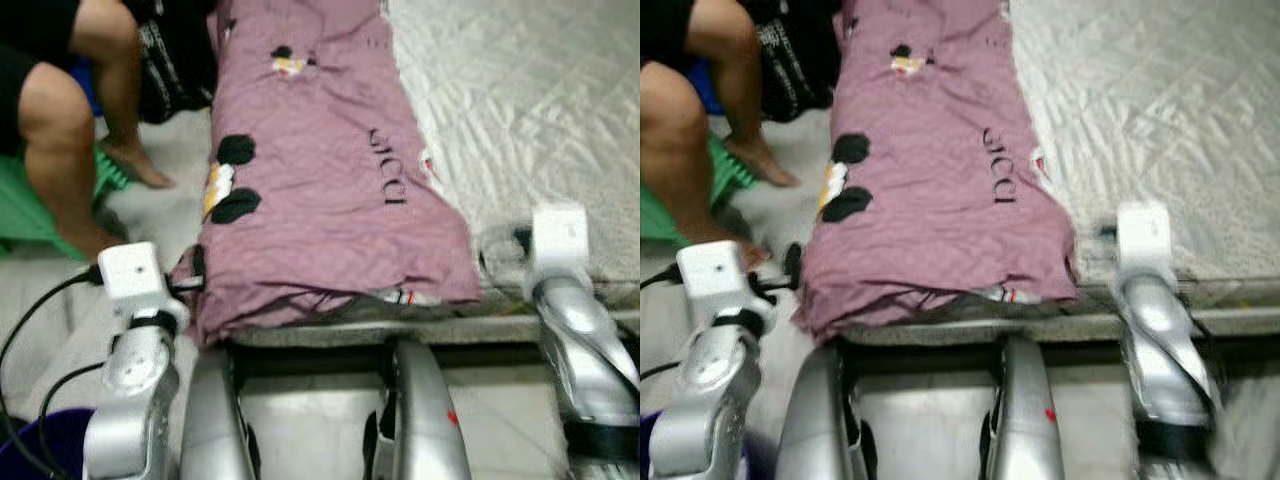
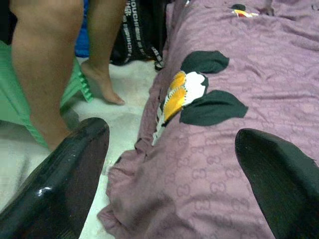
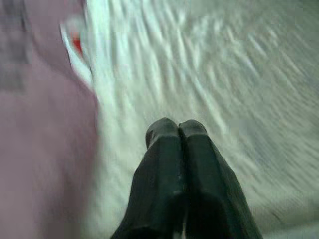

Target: Clean up the room

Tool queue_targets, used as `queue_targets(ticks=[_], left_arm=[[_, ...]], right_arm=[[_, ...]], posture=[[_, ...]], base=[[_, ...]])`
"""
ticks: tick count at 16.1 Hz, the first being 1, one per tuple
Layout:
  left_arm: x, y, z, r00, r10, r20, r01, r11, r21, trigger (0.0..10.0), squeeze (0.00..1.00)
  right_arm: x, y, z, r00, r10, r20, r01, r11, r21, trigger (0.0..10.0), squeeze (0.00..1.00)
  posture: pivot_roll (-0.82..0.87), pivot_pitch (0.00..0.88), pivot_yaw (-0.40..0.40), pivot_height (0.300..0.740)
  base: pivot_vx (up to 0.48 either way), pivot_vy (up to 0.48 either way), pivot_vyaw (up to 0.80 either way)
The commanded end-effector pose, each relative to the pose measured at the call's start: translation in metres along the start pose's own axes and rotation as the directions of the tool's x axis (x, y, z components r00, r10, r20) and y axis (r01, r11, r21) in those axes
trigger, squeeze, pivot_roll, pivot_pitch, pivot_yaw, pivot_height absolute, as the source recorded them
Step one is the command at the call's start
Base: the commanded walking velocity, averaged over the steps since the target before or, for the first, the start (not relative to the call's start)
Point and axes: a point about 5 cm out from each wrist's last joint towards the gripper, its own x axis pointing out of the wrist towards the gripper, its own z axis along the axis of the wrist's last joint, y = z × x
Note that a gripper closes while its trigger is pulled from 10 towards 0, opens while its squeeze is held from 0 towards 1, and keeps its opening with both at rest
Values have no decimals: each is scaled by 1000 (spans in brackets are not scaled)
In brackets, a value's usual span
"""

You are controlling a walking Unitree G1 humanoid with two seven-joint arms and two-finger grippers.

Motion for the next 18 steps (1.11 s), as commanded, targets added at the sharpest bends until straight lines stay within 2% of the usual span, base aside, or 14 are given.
queue_targets(ticks=[1,2,3,4,5,6,7,8,9,10,11,18], left_arm=[[1,1,-1,1000,6,1,-6,1000,5,10000,0],[2,-1,-1,1000,2,4,-2,1000,4,10000,0],[3,-3,-1,1000,-4,10,4,1000,3,10000,0],[4,-4,0,1000,-4,11,4,1000,3,10000,0],[5,-4,1,1000,-2,17,2,1000,4,10000,0],[5,-3,2,1000,0,19,0,1000,6,10000,0],[5,-2,2,1000,1,20,-1,1000,7,10000,0],[6,0,1,1000,8,20,-8,1000,10,10000,0],[6,0,0,1000,10,18,-10,1000,11,10000,0],[6,0,-1,1000,10,17,-10,1000,11,10000,0],[6,-1,-2,1000,9,13,-9,1000,13,10000,0],[11,0,-3,1000,1,9,-1,1000,20,10000,0]], right_arm=[[6,20,3,996,88,18,-89,996,33,0,0],[14,37,0,988,152,-1,-152,988,21,157,0],[23,58,-16,972,221,-80,-221,975,15,10000,0],[25,63,-21,965,241,-103,-240,971,20,10000,0],[30,76,-37,942,281,-180,-286,958,3,10000,0],[31,77,-44,935,280,-216,-282,959,24,10000,0],[31,77,-49,930,276,-244,-274,961,44,10000,0],[33,68,-69,909,241,-341,-221,970,99,10000,0],[34,58,-83,894,209,-397,-164,976,146,10000,0],[33,54,-85,890,201,-408,-149,976,156,10000,816],[33,45,-92,889,188,-416,-136,979,152,10000,1000],[17,7,-117,916,103,-387,-82,994,69,10000,1000]], posture=[[31,95,26,534],[37,89,26,534],[51,83,27,534],[51,83,27,534],[63,81,23,534],[67,80,21,534],[68,80,20,534],[69,79,19,534],[68,78,21,534],[66,79,21,534],[60,78,26,534],[40,73,36,534]], base=[[0,0,0],[0,0,0],[0,0,0],[0,0,0],[0,0,0],[0,0,0],[0,0,0],[0,0,0],[0,0,0],[0,0,0],[0,0,0],[0,0,0]])
